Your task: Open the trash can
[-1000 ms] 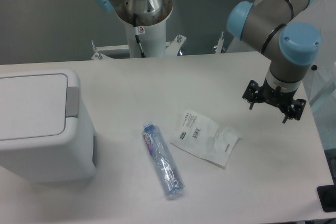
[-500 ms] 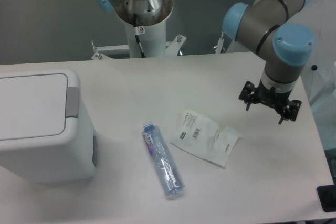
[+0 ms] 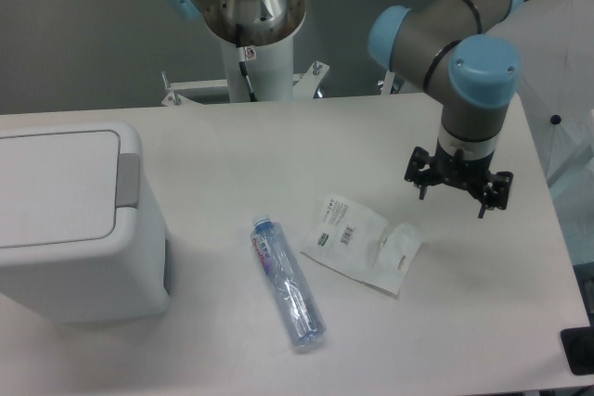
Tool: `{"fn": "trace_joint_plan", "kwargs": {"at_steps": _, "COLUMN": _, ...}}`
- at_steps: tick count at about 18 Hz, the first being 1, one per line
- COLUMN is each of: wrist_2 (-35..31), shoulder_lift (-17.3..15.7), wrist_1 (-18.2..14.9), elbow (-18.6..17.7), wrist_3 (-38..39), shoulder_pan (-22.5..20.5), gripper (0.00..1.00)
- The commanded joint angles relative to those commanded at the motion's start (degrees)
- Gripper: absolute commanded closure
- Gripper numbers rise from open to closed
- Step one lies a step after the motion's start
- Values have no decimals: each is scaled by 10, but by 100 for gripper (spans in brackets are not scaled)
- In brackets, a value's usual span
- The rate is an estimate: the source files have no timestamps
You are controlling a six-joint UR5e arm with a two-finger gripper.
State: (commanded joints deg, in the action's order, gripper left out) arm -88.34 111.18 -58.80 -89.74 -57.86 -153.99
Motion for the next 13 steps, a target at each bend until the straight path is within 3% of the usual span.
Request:
{"fn": "trace_joint_plan", "kwargs": {"at_steps": 2, "wrist_2": 26, "shoulder_lift": -10, "wrist_1": -18, "elbow": 6, "wrist_3": 27, "shoulder_pan": 11, "gripper": 0}}
{"fn": "trace_joint_plan", "kwargs": {"at_steps": 7, "wrist_2": 81, "shoulder_lift": -35, "wrist_1": -111, "elbow": 40, "wrist_3": 107, "shoulder_pan": 47, "gripper": 0}}
{"fn": "trace_joint_plan", "kwargs": {"at_steps": 11, "wrist_2": 109, "shoulder_lift": -70, "wrist_1": -137, "elbow": 51, "wrist_3": 183, "shoulder_pan": 90, "gripper": 0}}
{"fn": "trace_joint_plan", "kwargs": {"at_steps": 13, "wrist_2": 163, "shoulder_lift": -82, "wrist_1": -137, "elbow": 51, "wrist_3": 205, "shoulder_pan": 94, "gripper": 0}}
